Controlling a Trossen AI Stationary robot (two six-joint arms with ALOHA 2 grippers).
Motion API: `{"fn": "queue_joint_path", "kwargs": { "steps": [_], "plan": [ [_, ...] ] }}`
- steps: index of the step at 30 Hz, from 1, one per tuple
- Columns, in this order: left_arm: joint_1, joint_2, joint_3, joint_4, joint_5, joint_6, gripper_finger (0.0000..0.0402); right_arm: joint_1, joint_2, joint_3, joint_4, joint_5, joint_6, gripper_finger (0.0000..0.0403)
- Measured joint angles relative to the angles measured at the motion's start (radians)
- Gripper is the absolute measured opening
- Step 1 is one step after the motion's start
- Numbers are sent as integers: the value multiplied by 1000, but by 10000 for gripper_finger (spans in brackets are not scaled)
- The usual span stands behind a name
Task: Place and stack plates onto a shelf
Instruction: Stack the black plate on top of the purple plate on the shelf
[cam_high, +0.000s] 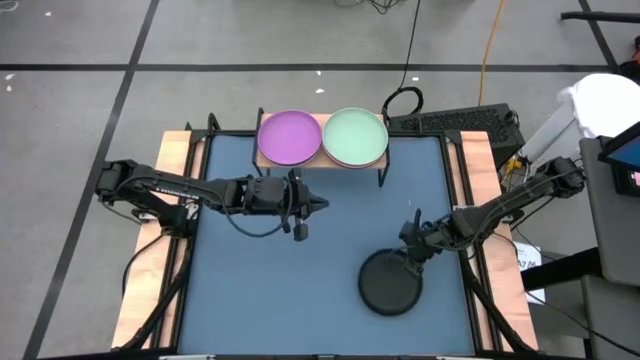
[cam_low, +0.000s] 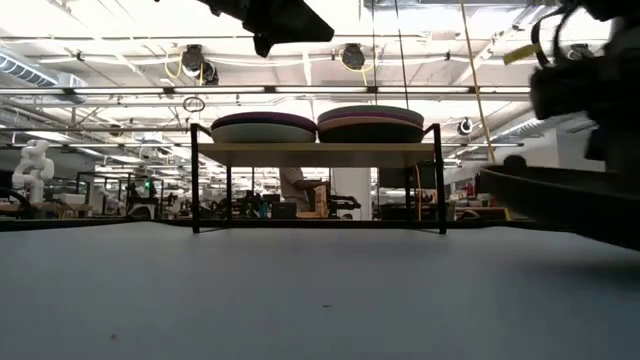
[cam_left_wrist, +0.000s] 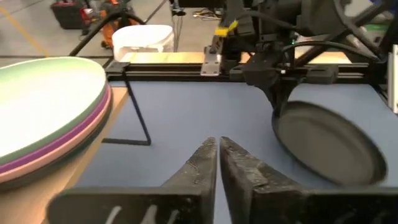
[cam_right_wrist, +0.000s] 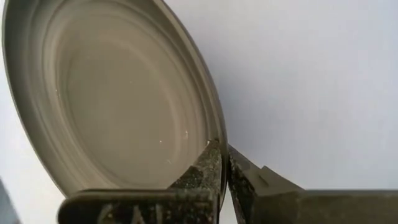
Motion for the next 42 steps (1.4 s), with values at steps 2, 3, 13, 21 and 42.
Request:
{"fn": "queue_joint_path", "kwargs": {
  "steps": [2,3,13,21,42],
  "plan": [
    [0,0,0,-2,-10,-18,45,-18,-13,0,27,58,2,1],
    [0,0,0,-3,-11,-24,56,-25,-22,0,43,90,1,1],
    [0,0,0,-14,-180,-253,128,-40,-131,1,169,589,-128,0],
    [-6,0,0,-28,-231,-506,129,-40,-158,1,305,907,-336,0],
    [-171,0,0,18,-404,-119,130,-79,-158,2,480,1166,-671,0]
  ]
}}
